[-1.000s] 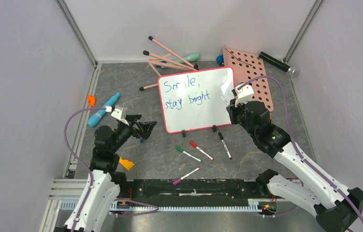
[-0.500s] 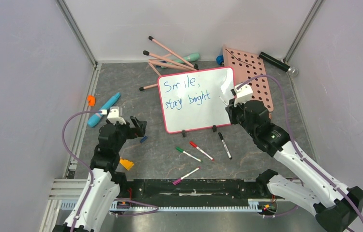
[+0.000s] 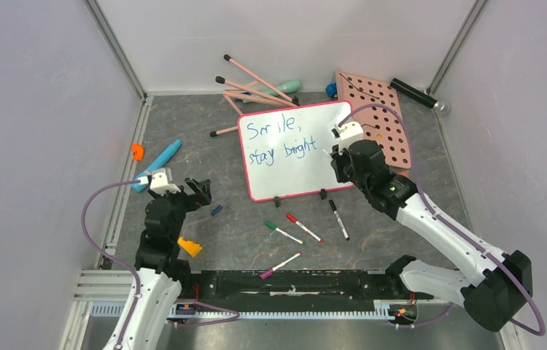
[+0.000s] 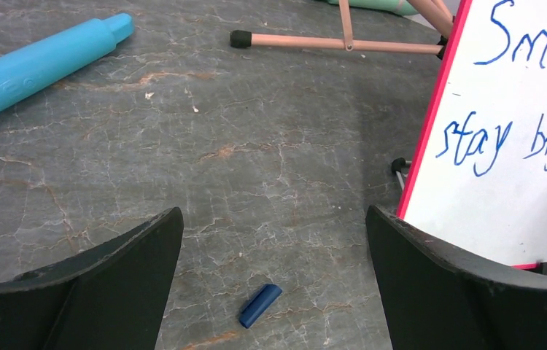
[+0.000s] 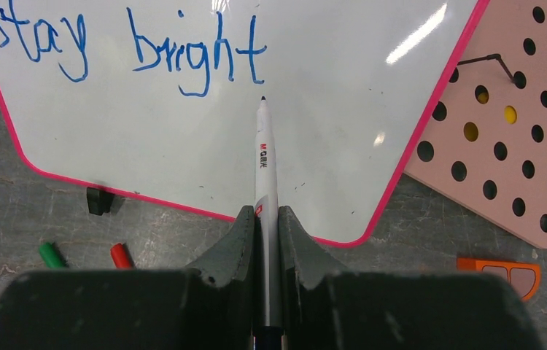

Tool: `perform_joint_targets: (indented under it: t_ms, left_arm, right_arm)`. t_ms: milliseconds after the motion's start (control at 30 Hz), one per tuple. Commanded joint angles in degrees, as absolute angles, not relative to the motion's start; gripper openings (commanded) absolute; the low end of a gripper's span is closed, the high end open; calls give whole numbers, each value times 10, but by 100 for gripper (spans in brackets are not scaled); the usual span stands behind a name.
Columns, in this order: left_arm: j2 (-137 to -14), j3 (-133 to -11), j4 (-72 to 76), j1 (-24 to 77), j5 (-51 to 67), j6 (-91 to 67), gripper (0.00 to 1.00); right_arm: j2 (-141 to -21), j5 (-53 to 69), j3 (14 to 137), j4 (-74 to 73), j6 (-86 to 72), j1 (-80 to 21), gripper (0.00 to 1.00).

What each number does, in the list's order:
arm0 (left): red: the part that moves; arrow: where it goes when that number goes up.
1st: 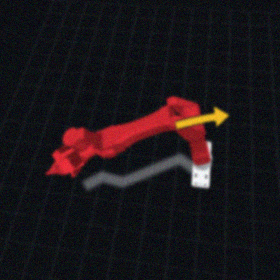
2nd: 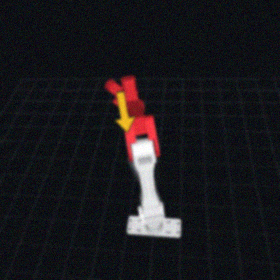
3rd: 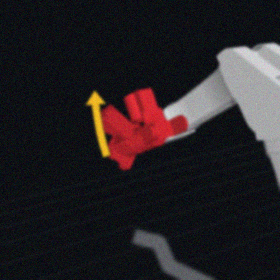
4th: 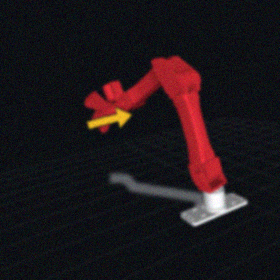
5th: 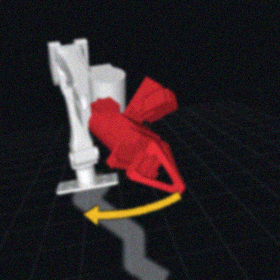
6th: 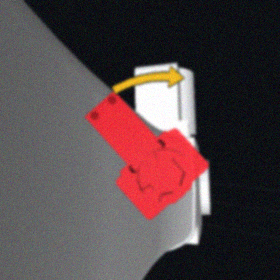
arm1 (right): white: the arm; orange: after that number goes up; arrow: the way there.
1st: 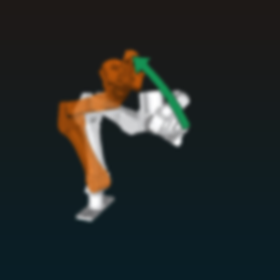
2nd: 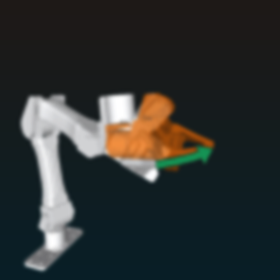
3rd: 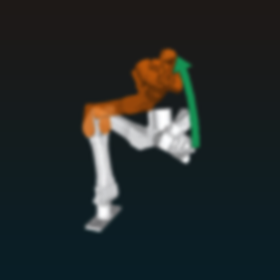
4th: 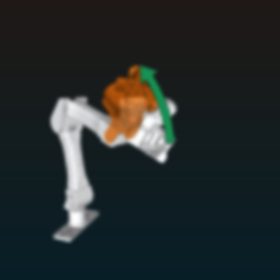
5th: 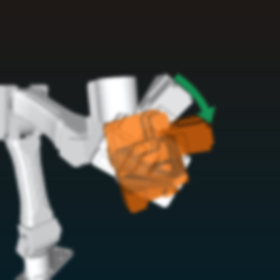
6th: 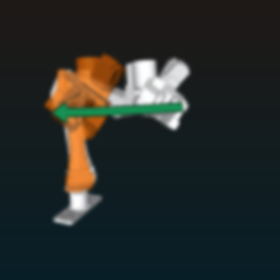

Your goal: Write a sentence on the whiteboard

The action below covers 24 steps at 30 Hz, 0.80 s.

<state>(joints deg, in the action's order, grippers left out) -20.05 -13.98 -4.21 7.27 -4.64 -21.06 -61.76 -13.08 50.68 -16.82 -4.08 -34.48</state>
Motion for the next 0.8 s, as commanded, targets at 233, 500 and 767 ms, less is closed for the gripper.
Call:
perform_joint_targets:
  t_ms: [233, 500, 767]
  left_arm:
    - [-223, -147, -25, 73, -65, -231, 100]
    - [-220, -145, -28, 73, -70, -232, 100]
    - [-223, -147, -31, 73, -77, -235, 100]
  right_arm:
    - [-657, -138, 536, -136, -43, -342, 0]
    - [-682, -136, 547, -126, -37, -338, 0]
    - [-702, -143, 556, -119, -32, -332, 0]
